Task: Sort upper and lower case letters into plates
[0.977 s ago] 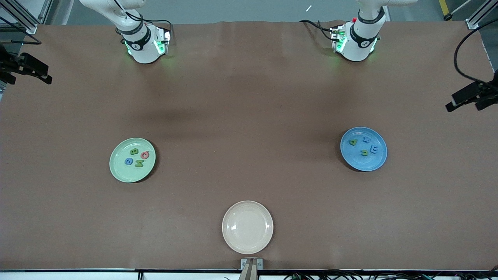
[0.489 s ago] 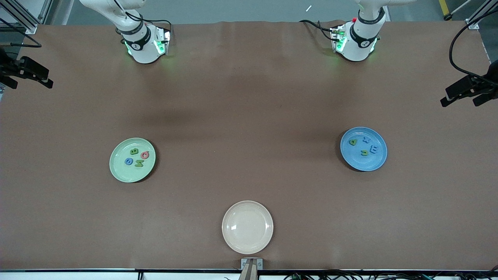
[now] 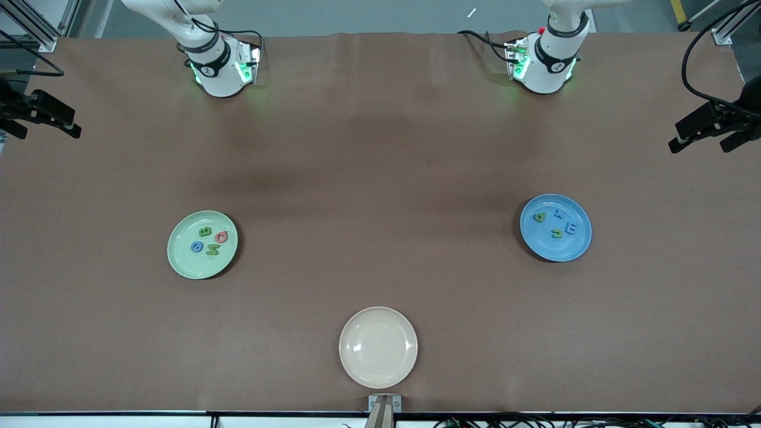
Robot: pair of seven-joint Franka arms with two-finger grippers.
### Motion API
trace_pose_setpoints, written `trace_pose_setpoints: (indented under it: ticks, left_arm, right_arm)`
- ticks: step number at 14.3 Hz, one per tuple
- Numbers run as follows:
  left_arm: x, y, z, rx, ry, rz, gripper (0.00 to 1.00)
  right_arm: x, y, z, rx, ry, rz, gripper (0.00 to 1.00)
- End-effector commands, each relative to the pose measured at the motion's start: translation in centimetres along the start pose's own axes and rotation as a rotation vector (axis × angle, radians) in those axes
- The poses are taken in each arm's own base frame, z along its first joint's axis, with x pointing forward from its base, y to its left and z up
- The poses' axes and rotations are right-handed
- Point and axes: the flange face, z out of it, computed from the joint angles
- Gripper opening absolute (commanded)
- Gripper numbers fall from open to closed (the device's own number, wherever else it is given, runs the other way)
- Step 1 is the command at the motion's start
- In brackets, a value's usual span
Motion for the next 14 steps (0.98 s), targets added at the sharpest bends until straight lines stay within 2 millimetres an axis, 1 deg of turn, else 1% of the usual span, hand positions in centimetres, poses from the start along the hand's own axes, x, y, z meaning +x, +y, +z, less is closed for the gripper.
trace_pose_setpoints:
  ticks: [1, 2, 4, 6, 9, 11, 14]
  left_arm:
    - [-0.7, 1.3, -0.2, 0.045, -0.017, 0.015, 1.00]
    - [-0.8, 0.9, -0.5, 0.043, -0.012, 0.004, 1.00]
    - [-0.8, 0.8, -0.7, 0.041, -0.009, 0.002, 1.00]
    - [-0.7, 1.1, -0.9, 0.040, -0.001, 0.007, 1.00]
    - [0.8, 1.6, -1.2, 0.036, 0.018, 0.015, 1.00]
    - [1.3, 2.0, -0.5, 0.036, 0.007, 0.022, 1.00]
    - [1.6, 1.8, -0.1, 0.040, -0.001, 0.021, 1.00]
  right_arm:
    - [0.2, 0.4, 0.3, 0.016, -0.002, 0.003, 1.00]
    - [0.3, 0.4, 0.4, 0.016, -0.005, 0.005, 1.00]
    - [1.1, 0.4, 1.4, 0.017, -0.017, 0.003, 1.00]
    - [1.1, 0.0, 1.3, 0.019, -0.020, -0.001, 1.00]
    - [1.1, -0.1, 1.3, 0.019, -0.022, -0.003, 1.00]
    - [1.0, -0.1, 1.1, 0.020, -0.017, -0.006, 1.00]
    - [0.9, 0.1, 1.0, 0.023, -0.011, -0.003, 1.00]
